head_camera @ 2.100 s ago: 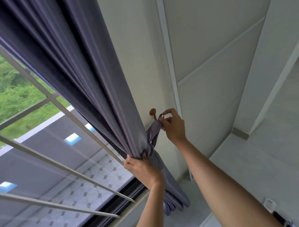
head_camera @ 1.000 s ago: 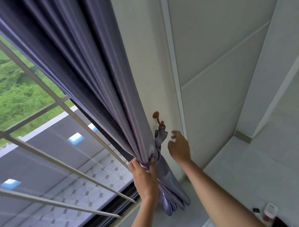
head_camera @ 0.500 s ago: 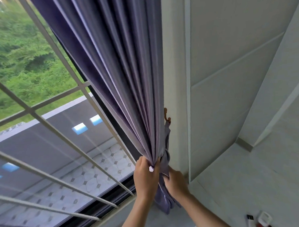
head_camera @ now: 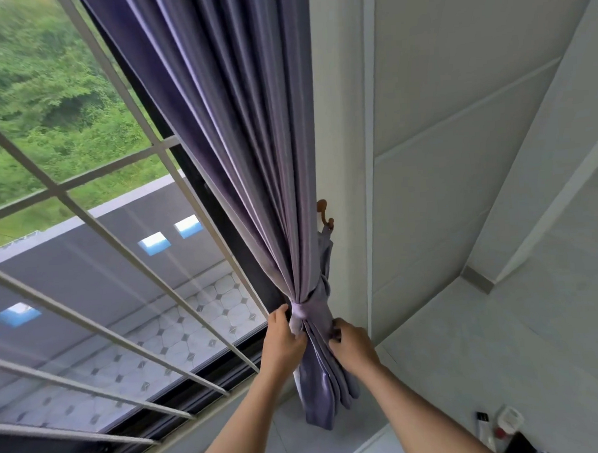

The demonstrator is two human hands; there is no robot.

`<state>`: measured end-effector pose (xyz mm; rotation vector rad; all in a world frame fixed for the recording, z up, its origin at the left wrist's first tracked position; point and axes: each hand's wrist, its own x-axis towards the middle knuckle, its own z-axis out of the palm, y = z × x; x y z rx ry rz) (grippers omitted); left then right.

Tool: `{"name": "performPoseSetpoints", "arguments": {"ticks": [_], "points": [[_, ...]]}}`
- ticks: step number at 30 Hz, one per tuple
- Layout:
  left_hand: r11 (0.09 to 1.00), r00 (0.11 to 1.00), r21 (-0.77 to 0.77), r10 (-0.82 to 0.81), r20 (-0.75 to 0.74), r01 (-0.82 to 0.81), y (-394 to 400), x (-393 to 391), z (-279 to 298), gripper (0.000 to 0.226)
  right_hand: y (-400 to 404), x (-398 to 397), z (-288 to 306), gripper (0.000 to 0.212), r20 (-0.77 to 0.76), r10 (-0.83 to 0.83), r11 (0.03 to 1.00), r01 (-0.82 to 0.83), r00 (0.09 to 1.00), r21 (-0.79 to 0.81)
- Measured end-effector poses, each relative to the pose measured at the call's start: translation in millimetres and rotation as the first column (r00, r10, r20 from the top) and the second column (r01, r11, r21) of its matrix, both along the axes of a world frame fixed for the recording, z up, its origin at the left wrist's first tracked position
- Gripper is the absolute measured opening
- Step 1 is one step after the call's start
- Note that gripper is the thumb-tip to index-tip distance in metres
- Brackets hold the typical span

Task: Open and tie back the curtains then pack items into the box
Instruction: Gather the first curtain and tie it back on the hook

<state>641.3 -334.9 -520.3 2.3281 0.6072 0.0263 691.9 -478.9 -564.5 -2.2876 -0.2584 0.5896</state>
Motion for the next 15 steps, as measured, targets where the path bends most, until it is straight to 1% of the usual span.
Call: {"name": "performPoseSetpoints", "arguments": {"ticks": [2,4,5,6,8,10,12,13,15], "points": [[0.998,0.996,0.058,-0.024,-0.089,0.029,-3.2,2.6,-7.6,0.029,-1.7,-3.2,3.6,0.033,0.012,0.009,0.999,-0.009,1.000,0.033],[0.997,0.994,0.081,0.018,-0.106,-0.009,-4.7,4.2,-7.4,0.010,-4.3,-5.9,8.0,0.046,0.033,0.044,0.998,-0.045,0.999,0.046],[0.997,0.991,0.071,0.035,-0.130,-0.026,-3.5,16.7,-27.2,0.005,-1.8,3.9,-7.0,0.047,0.026,0.029,0.999,-0.030,0.999,0.031],[0.998,0.990,0.052,0.041,-0.133,-0.034,-3.0,28.0,-45.4,0.006,0.8,12.6,-20.4,0.042,0.029,0.023,1.000,-0.023,0.999,0.012],[0.999,0.996,0.011,0.043,-0.083,-0.042,-3.2,27.7,-43.6,0.015,0.1,13.2,-16.9,0.032,0.088,0.021,1.000,-0.021,0.996,-0.003],[1.000,1.000,-0.005,-0.007,-0.018,0.007,-6.6,18.9,-40.2,0.021,-1.2,9.2,-18.9,0.026,0.141,0.045,0.999,-0.044,0.989,-0.007],[0.996,0.997,-0.058,-0.066,0.045,0.068,-6.6,8.8,-41.3,0.027,-6.9,3.6,-23.1,0.025,0.129,0.062,0.998,-0.064,0.990,0.009],[0.993,0.995,-0.079,-0.084,0.046,0.088,-5.8,8.4,-41.9,0.031,-10.7,4.2,-25.8,0.025,0.113,0.063,0.998,-0.065,0.992,0.011],[0.992,0.994,-0.057,-0.113,0.012,0.113,-3.4,15.3,-44.1,0.029,-12.2,11.4,-27.5,0.027,0.105,0.076,0.997,-0.074,0.992,-0.019]]}}
